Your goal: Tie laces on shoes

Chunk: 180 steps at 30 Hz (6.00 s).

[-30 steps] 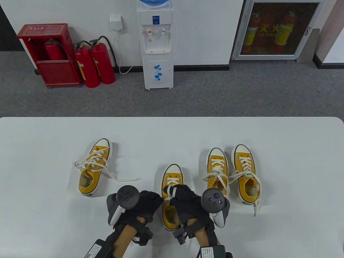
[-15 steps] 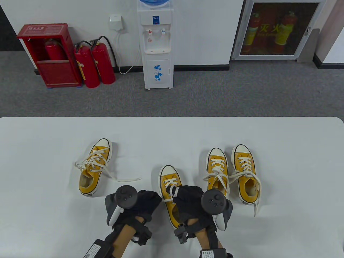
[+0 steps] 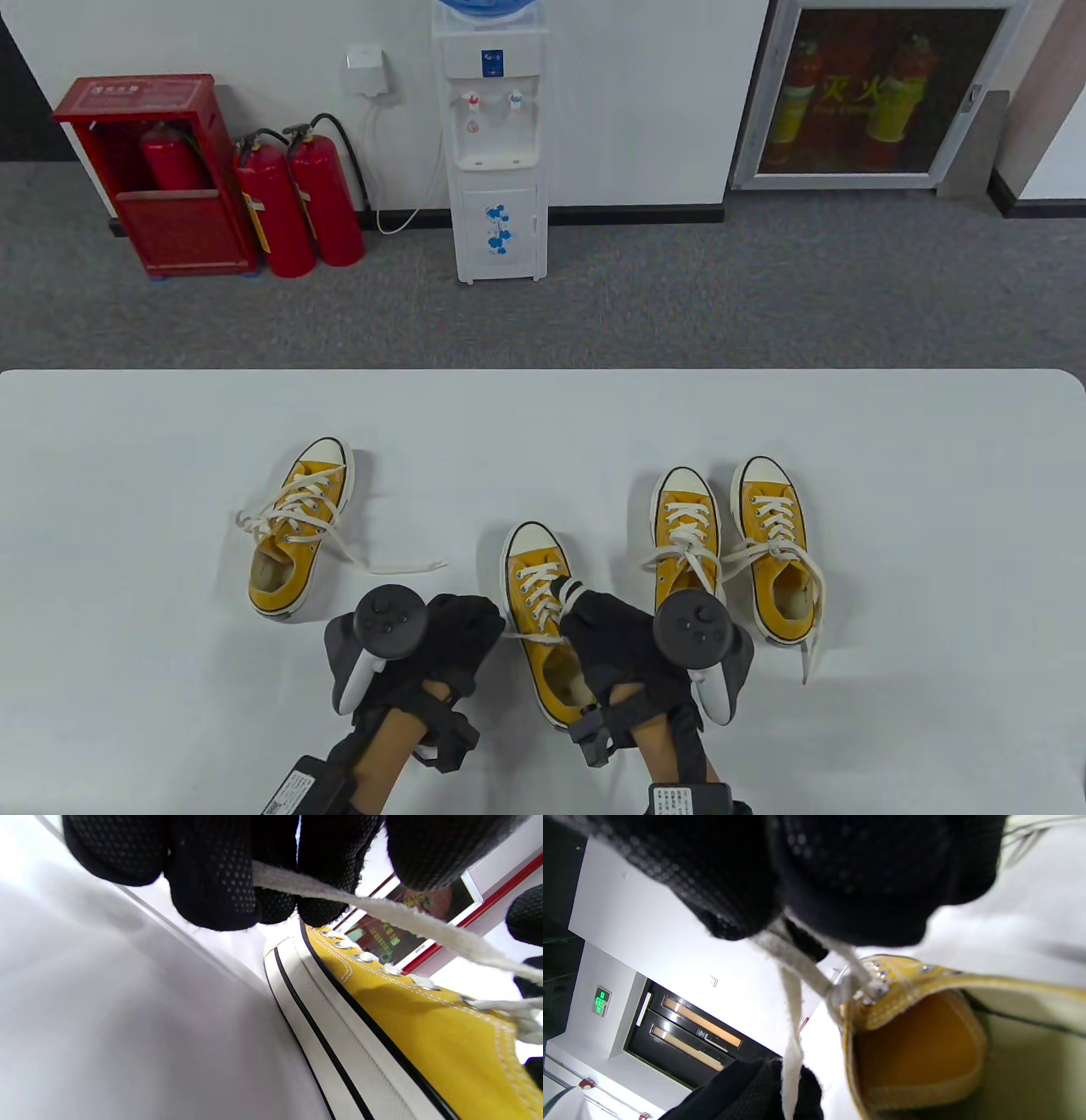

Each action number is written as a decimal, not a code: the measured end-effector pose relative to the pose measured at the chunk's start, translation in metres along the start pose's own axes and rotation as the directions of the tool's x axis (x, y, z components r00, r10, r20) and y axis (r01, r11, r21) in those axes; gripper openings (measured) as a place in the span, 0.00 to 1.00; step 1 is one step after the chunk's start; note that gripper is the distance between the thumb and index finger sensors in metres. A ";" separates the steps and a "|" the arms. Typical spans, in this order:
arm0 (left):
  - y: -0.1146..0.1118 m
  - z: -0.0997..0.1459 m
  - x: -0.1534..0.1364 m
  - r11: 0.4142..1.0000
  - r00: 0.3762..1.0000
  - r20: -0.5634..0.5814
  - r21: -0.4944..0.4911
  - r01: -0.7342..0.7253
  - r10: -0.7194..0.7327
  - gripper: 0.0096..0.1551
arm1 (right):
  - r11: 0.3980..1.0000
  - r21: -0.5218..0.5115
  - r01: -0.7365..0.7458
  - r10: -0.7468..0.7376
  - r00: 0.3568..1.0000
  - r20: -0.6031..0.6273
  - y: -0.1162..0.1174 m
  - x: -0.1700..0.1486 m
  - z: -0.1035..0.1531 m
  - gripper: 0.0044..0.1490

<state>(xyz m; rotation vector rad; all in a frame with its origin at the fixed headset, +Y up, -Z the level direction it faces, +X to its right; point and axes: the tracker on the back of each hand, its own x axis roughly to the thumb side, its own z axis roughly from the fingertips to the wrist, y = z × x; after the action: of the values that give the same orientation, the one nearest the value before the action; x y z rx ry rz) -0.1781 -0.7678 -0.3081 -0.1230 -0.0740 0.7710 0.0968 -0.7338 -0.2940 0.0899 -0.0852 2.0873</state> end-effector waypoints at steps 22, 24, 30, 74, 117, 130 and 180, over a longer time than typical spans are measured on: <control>0.002 0.002 0.001 0.995 0.995 0.028 0.040 -0.096 0.095 0.33 | 0.996 0.092 -0.014 0.012 1.000 0.021 0.007 -0.001 -0.002 0.30; 0.003 0.003 0.004 0.992 0.992 0.051 0.034 -0.120 0.118 0.33 | 0.996 0.089 -0.015 0.012 1.000 0.029 0.008 -0.001 -0.002 0.31; 0.001 0.007 0.014 0.976 0.971 0.100 -0.019 -0.216 0.217 0.32 | 0.993 0.111 -0.047 0.038 0.996 0.083 0.012 0.005 0.001 0.33; 0.017 -0.002 -0.022 0.980 0.981 -0.094 0.117 -0.161 0.172 0.19 | 0.977 -0.164 -0.136 0.122 0.988 -0.089 -0.033 -0.008 0.003 0.27; 0.042 0.043 -0.029 0.797 0.785 0.159 0.019 0.604 -0.599 0.48 | 0.799 0.140 -0.584 0.591 0.807 -0.009 0.034 -0.004 0.004 0.38; 0.041 0.047 -0.020 0.805 0.795 0.191 -0.038 0.592 -0.576 0.52 | 0.857 0.021 -0.515 0.506 0.832 -0.228 0.029 0.002 -0.036 0.38; 0.089 0.042 -0.028 0.844 0.846 0.014 0.075 0.531 -0.533 0.52 | 0.803 -0.031 -0.596 0.589 0.783 0.198 -0.011 -0.004 0.036 0.54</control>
<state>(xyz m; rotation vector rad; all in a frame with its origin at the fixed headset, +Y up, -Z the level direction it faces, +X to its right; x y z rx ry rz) -0.2641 -0.7203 -0.2790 -0.0195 -0.1091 0.2142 0.1088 -0.7353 -0.2585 0.3313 -0.2246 2.7126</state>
